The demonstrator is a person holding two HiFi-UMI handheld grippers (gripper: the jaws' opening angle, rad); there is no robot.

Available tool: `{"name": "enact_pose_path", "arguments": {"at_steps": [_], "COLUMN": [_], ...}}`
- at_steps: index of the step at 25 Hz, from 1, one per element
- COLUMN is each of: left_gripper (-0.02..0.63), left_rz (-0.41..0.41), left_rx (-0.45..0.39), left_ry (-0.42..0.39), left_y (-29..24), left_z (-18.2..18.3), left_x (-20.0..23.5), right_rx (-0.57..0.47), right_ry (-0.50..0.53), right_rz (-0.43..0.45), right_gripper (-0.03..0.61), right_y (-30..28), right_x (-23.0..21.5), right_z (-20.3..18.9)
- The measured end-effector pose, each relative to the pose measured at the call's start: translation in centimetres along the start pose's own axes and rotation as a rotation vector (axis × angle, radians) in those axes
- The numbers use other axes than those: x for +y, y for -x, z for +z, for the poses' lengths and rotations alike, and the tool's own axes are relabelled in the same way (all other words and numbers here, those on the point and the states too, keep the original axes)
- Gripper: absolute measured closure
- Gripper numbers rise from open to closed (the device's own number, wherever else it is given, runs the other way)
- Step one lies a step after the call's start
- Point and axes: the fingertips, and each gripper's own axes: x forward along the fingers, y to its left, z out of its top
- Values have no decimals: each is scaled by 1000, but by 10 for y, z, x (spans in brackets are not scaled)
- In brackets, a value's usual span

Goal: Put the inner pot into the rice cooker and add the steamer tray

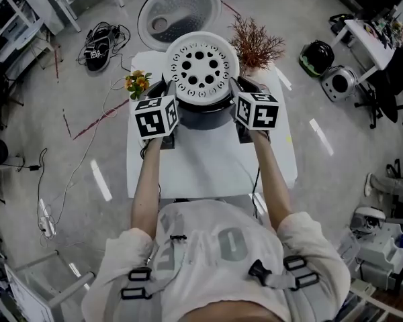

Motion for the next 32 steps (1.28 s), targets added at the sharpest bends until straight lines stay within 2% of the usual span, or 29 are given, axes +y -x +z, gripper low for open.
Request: {"name": "enact_pose_path", "arguments": {"at_steps": [13,19,21,26,32], "left_gripper": [531,532,532,533,532], "left_rz": [-27,-12,-8,5,21], "left_rx": [56,78,91,111,101], "left_ry": [10,-21,-24,-50,-76], "left_y": [-13,-23,-26,-31,-36], "left_z": [-14,-20,-25,-32,-30], "left_x": [-1,1,2,2,2], "right_rx": [64,94,100,91,94], "right_ry": [-27,101,120,67,58], "right_rz": [-43,-98,-103,-85,-79], "right_gripper": [479,495,559,569,569], "right_y": [-8,-15,-17,-18,-20], "right_x": [-7,-5,-3,-5,-8], "right_z": [-20,-25,-26,-27,-29]}}
